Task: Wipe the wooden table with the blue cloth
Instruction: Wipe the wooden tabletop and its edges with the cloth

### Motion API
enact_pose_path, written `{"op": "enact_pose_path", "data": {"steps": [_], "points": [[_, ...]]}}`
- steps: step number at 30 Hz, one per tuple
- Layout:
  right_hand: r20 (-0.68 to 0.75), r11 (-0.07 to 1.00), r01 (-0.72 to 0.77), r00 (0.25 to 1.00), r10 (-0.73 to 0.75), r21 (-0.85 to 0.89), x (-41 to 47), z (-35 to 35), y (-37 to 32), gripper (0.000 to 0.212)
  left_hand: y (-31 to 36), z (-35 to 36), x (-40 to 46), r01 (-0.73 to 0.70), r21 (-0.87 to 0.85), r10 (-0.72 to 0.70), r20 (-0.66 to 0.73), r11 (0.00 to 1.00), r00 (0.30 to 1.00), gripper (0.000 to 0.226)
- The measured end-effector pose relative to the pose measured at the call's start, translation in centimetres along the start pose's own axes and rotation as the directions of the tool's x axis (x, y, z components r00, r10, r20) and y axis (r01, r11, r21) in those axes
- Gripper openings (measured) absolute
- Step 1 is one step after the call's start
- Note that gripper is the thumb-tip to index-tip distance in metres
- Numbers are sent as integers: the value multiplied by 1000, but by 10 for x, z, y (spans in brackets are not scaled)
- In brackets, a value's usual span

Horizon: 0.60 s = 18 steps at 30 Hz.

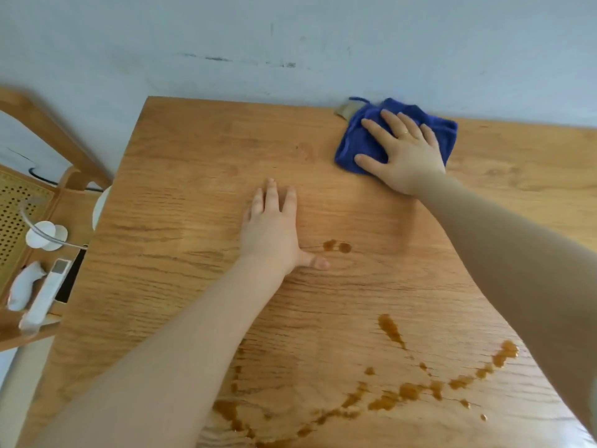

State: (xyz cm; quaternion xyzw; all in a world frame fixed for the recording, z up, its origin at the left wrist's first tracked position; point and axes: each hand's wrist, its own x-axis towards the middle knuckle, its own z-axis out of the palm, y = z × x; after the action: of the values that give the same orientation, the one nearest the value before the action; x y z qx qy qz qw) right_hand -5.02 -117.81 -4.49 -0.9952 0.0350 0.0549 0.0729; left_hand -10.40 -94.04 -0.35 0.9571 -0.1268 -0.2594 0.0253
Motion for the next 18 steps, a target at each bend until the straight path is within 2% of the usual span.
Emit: {"op": "enact_pose_path", "data": {"steps": [4,8,12,16,18], "points": [[-8,994,-106,994,106,1,-15,2,-10,68,1,0,0,-12,5,12,-1,1000,1000,136],[-12,998,48,999,-48,27,-88,9,-23,73,1,-1,2,-18,-9,18,10,1000,1000,135],[31,995,99,995,-98,-4,-73,4,-9,73,1,0,3,-13,-14,13,13,1000,1000,134],[36,993,-121,992,120,12,-6,-4,7,67,-1,1,0,-14,-16,14,7,1000,1000,135],[74,989,-149,986,151,-22,3,-5,5,67,-1,0,-4,-1,-10,1,21,1000,1000,135]]}}
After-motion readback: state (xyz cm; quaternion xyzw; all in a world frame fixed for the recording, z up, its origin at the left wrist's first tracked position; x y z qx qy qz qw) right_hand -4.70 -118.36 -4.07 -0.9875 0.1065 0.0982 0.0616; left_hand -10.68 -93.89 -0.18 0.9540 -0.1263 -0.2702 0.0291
